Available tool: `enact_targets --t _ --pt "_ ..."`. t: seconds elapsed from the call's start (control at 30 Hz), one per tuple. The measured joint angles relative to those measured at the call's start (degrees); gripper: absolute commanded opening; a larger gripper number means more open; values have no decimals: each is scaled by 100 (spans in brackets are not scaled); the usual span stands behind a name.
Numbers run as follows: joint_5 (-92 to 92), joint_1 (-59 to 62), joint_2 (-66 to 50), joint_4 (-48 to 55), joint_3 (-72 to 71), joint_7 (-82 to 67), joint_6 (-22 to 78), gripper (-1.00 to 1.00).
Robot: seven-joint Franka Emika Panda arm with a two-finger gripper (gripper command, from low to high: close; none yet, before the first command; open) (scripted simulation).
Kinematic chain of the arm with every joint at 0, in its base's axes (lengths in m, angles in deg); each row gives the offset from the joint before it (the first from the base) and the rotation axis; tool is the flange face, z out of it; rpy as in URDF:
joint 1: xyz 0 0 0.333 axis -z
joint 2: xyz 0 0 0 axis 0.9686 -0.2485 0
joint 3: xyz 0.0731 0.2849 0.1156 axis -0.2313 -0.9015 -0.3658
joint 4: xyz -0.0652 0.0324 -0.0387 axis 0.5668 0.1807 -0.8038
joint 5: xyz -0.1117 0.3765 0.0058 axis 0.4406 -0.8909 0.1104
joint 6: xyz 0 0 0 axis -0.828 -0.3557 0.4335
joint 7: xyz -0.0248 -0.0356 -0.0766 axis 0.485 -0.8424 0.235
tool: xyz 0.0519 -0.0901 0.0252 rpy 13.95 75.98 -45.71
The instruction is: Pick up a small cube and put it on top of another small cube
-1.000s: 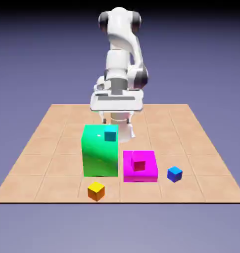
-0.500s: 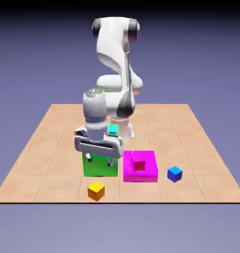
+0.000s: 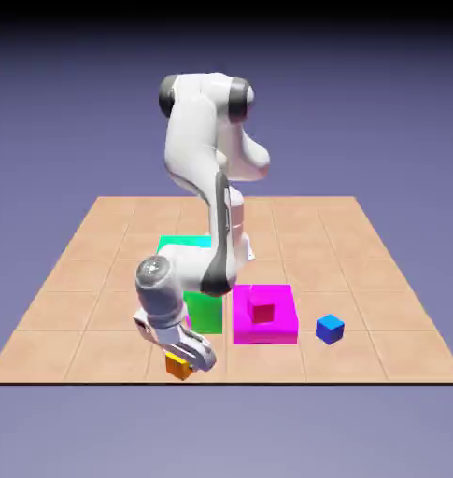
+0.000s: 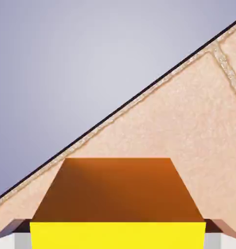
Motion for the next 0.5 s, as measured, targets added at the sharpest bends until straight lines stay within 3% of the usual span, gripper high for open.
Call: enact_targets --t 0.07,0.5 --pt "93 -35 370 16 -16 42 391 -100" --pt "1341 -1089 1209 -755 -2716 -250 683 -100"
